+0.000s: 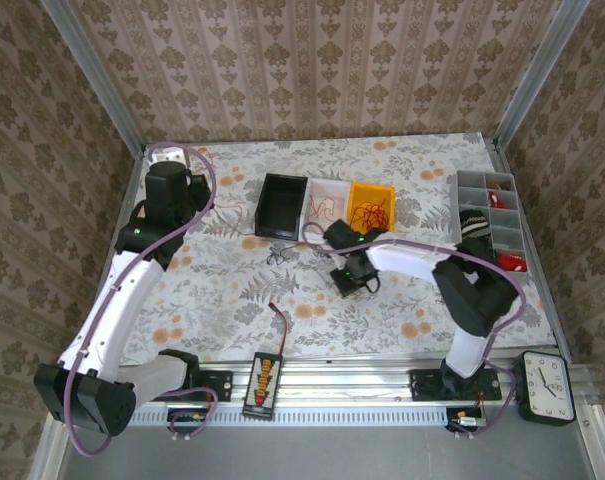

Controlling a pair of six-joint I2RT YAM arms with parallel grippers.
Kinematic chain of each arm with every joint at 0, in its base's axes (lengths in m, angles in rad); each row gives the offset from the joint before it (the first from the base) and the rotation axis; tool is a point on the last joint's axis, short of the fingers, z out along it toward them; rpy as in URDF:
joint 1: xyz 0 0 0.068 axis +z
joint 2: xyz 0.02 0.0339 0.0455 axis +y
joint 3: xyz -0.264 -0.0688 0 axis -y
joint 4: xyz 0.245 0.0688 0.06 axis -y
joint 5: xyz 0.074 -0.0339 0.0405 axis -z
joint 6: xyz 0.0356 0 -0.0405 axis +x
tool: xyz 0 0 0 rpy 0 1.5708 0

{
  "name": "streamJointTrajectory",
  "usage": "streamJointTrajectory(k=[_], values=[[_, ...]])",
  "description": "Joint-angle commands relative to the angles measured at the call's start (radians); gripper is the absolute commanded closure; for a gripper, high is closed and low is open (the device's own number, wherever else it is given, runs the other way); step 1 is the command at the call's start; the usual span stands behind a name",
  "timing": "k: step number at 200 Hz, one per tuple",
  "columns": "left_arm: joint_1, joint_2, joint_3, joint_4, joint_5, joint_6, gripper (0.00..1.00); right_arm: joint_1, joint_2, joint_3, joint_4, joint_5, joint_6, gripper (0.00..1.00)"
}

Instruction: Untangle the cables

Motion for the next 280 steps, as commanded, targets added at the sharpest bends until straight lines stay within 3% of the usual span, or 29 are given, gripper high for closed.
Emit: streamJointTrajectory(k=[1, 22, 56, 72, 84, 110, 125, 185, 243, 280], values=[[0.014, -0.003, -0.021, 0.036, -0.053, -0.020, 0.94, -0.112, -0.104, -0.084, -0.039, 0.087, 0.168, 0.97], [0.020, -0.002, -0.029, 0.043, -0.076, -0.032, 0.93, -0.242, -0.176, -0.154, -0.009, 0.034, 0.266, 0.97], [0.028, -0.008, -0.024, 0.042, -0.136, -0.030, 0.89, -0.382, -0.214, -0.227, 0.006, 0.021, 0.338, 0.98], [0.035, -0.014, -0.026, 0.054, -0.107, -0.019, 0.91, -0.423, -0.229, -0.265, 0.052, -0.028, 0.340, 0.98], [0.037, -0.009, -0.026, 0.072, -0.040, -0.018, 1.00, -0.426, -0.225, -0.264, 0.059, -0.043, 0.330, 0.98], [0.013, 0.021, -0.019, 0.158, 0.216, -0.021, 1.00, -0.426, -0.223, -0.264, 0.092, -0.048, 0.328, 0.97], [-0.034, 0.047, 0.004, 0.199, 0.275, -0.017, 1.00, -0.426, -0.220, -0.262, 0.106, -0.051, 0.326, 0.97], [-0.213, 0.272, 0.205, 0.269, 0.274, -0.027, 1.00, -0.426, -0.246, -0.278, 0.131, -0.049, 0.322, 0.97], [-0.316, 0.547, 0.324, 0.412, 0.187, -0.017, 1.00, -0.426, -0.302, -0.305, 0.139, -0.046, 0.312, 0.96], [-0.357, 0.711, 0.396, 0.424, 0.198, -0.025, 1.00, -0.427, -0.335, -0.321, 0.134, -0.051, 0.299, 0.95]])
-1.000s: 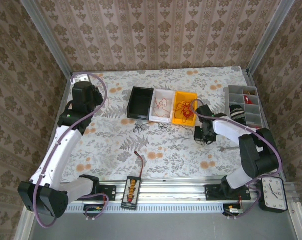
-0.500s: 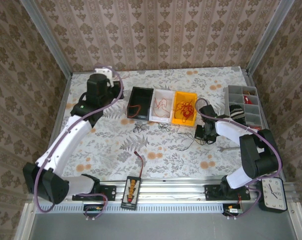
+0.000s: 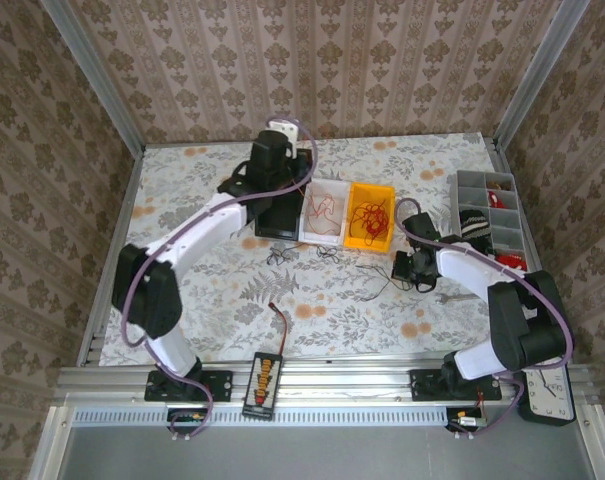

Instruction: Untangle the cables

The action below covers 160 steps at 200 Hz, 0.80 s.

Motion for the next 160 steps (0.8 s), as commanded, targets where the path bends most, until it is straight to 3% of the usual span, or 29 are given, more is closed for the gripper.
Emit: streamJointTrajectory(k=[1, 48, 59, 68, 87, 103, 124, 160], values=[[-0.023, 0.067, 0.059, 0.036, -0.012, -0.006, 1.00, 0.001, -0.037, -0.018, 0.003, -0.013, -0.009, 0.95], [-0.063, 0.135, 0.071, -0.015, -0.018, -0.024, 1.00, 0.001, -0.047, -0.029, 0.006, -0.013, -0.014, 0.95], [-0.063, 0.132, 0.071, -0.031, -0.013, -0.041, 0.89, 0.001, -0.047, -0.031, 0.008, -0.015, -0.014, 0.95], [-0.063, 0.123, 0.068, -0.040, -0.005, -0.047, 0.70, 0.001, -0.047, -0.028, 0.009, -0.017, -0.014, 0.95], [-0.061, 0.083, 0.046, -0.052, -0.003, -0.051, 0.44, 0.001, -0.042, -0.024, 0.012, -0.018, -0.015, 0.95], [-0.054, 0.036, 0.017, -0.086, -0.030, -0.047, 0.35, 0.002, -0.041, -0.022, 0.015, -0.020, -0.014, 0.95], [-0.030, -0.038, -0.042, -0.162, -0.042, -0.035, 0.32, 0.001, -0.043, -0.021, 0.017, -0.022, -0.014, 0.95], [0.000, -0.162, -0.222, -0.275, 0.042, 0.087, 0.33, 0.001, -0.031, -0.021, 0.025, -0.031, -0.020, 0.95]])
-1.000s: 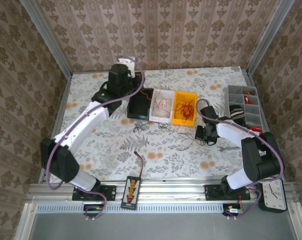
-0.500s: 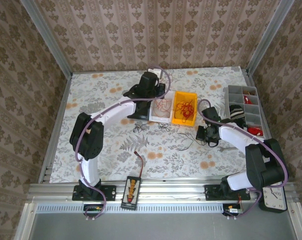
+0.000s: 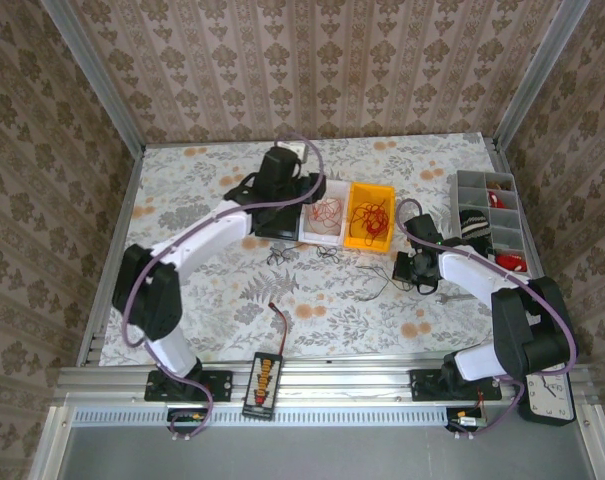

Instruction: Untangle the cables

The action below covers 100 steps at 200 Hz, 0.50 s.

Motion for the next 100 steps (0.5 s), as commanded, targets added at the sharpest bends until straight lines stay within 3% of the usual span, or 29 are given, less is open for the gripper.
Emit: streamJointTrajectory(k=[1, 43, 67, 100], values=[[0.018, -0.072, -0.101, -0.129, 0.050, 0.097, 0.33, 0.002, 0.000, -0.004, 0.017, -0.028, -0.015, 0.95], [0.018, -0.075, -0.236, -0.230, 0.061, 0.134, 0.31, 0.000, 0.021, 0.008, 0.025, -0.041, -0.014, 0.95], [0.019, -0.032, -0.248, -0.244, 0.043, 0.134, 0.25, 0.002, 0.016, 0.016, 0.017, -0.043, -0.016, 0.95], [0.027, 0.035, -0.242, -0.264, 0.049, 0.158, 0.24, 0.002, 0.001, 0.013, 0.002, -0.039, -0.019, 0.95]])
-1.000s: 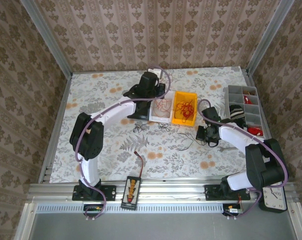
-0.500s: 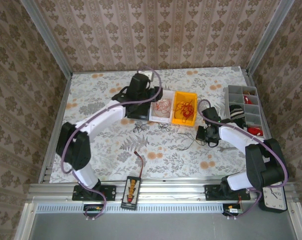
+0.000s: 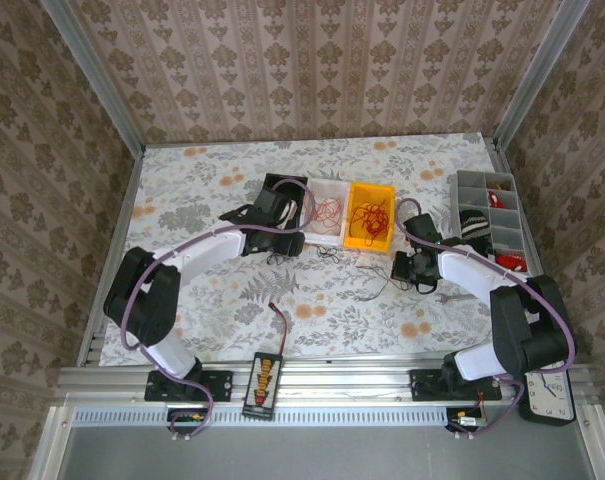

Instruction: Untangle the cables

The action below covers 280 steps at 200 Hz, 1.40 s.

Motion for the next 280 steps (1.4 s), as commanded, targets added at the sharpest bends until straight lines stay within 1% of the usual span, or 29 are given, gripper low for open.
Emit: streamJointTrajectory(k=[1, 18, 37, 69, 84, 92, 105, 128, 146, 173, 185, 193, 210, 231, 244, 253, 259, 266, 280], values=[[0.007, 0.034, 0.007, -0.042, 0.005, 0.043, 0.24, 0.001, -0.010, 0.013, -0.015, -0.017, -0.017, 0.95], [0.009, 0.063, 0.014, -0.058, -0.008, 0.051, 0.25, 0.000, -0.016, 0.012, -0.022, -0.010, -0.020, 0.94], [0.009, 0.076, 0.008, -0.070, -0.014, 0.060, 0.29, 0.001, -0.019, 0.012, -0.027, -0.007, -0.023, 0.94], [0.009, 0.087, -0.013, -0.065, 0.008, 0.058, 0.41, 0.000, -0.015, 0.013, -0.021, -0.007, -0.019, 0.95], [0.009, 0.095, -0.016, -0.063, 0.011, 0.047, 0.49, 0.002, -0.010, 0.017, -0.021, -0.005, -0.020, 0.94], [0.008, 0.099, -0.017, -0.062, 0.016, 0.041, 0.52, 0.000, -0.006, 0.018, -0.019, -0.005, -0.020, 0.94], [0.006, 0.103, -0.022, -0.063, 0.020, 0.033, 0.52, 0.001, -0.006, 0.019, -0.018, -0.005, -0.018, 0.94], [0.004, 0.105, -0.035, -0.069, 0.010, 0.033, 0.47, 0.001, -0.006, 0.018, -0.015, -0.006, -0.018, 0.94], [0.004, 0.104, -0.040, -0.080, 0.009, 0.043, 0.45, 0.002, -0.006, 0.012, -0.013, -0.005, -0.018, 0.94], [-0.003, 0.112, -0.038, -0.089, 0.024, 0.060, 0.46, 0.001, -0.006, 0.006, -0.008, -0.004, -0.015, 0.94], [-0.006, 0.123, -0.035, -0.089, 0.027, 0.062, 0.48, 0.002, -0.006, 0.004, -0.003, -0.004, -0.011, 0.94], [-0.006, 0.132, -0.032, -0.092, 0.024, 0.059, 0.51, 0.001, -0.005, 0.004, -0.003, -0.004, -0.009, 0.94], [-0.006, 0.149, -0.024, -0.097, 0.016, 0.052, 0.62, 0.001, -0.006, 0.004, -0.003, -0.003, -0.007, 0.94], [-0.008, 0.136, -0.028, -0.090, -0.003, 0.034, 0.78, 0.002, -0.007, 0.004, -0.004, 0.000, -0.007, 0.94], [-0.010, 0.100, -0.037, -0.078, -0.050, 0.017, 0.91, 0.002, -0.010, 0.003, -0.003, 0.004, -0.007, 0.94], [-0.012, 0.056, -0.047, -0.063, -0.095, 0.002, 0.97, 0.003, -0.012, 0.001, -0.001, 0.007, -0.006, 0.94], [-0.015, 0.021, -0.060, -0.046, -0.130, -0.008, 1.00, 0.001, -0.012, 0.001, 0.000, 0.011, -0.004, 0.94], [-0.015, -0.034, -0.076, -0.017, -0.155, -0.017, 1.00, 0.001, -0.010, 0.000, 0.002, 0.013, -0.004, 0.94], [-0.012, -0.145, -0.109, 0.046, -0.165, -0.020, 1.00, 0.001, -0.003, 0.002, 0.005, 0.013, -0.005, 0.94]])
